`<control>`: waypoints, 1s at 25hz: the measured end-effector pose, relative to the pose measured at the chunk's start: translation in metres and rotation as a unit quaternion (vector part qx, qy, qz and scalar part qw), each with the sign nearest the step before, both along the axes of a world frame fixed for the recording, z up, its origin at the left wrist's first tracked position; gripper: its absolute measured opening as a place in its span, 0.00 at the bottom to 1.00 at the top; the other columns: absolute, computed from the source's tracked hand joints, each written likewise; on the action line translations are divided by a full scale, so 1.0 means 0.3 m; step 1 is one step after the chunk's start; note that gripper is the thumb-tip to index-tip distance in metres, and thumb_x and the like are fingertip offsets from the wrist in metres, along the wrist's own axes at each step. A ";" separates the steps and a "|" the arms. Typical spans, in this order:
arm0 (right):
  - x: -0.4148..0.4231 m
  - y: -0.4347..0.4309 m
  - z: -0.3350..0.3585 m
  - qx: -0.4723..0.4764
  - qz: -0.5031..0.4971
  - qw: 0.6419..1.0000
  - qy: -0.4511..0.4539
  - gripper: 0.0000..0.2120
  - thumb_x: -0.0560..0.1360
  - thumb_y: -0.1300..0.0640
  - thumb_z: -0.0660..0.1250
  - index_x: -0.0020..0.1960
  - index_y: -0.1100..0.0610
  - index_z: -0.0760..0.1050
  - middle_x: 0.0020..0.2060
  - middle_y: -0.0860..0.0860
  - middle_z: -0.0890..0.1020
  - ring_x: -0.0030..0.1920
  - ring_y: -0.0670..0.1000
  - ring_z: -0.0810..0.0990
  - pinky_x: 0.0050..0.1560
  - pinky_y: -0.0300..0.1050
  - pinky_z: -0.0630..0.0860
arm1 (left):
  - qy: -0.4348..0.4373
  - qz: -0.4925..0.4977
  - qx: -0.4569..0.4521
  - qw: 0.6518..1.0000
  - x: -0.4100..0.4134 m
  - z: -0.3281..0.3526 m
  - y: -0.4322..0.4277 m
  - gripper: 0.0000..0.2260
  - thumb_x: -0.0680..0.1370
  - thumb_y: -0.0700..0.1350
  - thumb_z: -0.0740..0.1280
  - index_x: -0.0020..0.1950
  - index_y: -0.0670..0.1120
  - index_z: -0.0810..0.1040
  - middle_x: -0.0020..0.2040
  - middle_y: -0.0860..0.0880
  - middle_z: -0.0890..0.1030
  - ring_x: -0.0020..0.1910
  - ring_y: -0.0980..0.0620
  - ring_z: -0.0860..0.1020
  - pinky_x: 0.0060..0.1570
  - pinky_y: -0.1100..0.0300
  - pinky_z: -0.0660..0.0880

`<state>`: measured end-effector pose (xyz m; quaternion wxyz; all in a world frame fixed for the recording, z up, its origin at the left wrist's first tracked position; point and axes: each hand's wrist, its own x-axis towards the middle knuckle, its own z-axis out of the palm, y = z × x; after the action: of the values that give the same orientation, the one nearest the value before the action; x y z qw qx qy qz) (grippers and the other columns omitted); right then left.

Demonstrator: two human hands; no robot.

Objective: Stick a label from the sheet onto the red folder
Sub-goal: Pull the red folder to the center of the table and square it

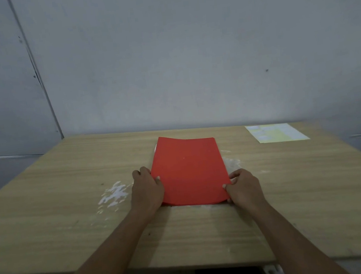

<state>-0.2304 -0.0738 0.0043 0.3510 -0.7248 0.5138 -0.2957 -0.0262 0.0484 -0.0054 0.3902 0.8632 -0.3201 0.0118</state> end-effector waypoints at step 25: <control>0.056 0.004 -0.122 -0.159 0.152 0.944 0.248 0.33 0.81 0.38 0.48 0.80 0.54 0.50 0.80 0.51 0.51 0.80 0.52 0.47 0.79 0.51 0.47 | -0.226 -0.225 0.191 0.928 -0.033 -0.065 -0.045 0.27 0.82 0.58 0.51 0.77 0.46 0.62 0.78 0.50 0.63 0.78 0.52 0.57 0.78 0.55 0.50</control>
<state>-0.2134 -0.0727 -0.0322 0.1335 -0.8909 0.4149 -0.1280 -0.0359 0.0351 -0.0251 0.1274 0.8013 -0.5818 0.0570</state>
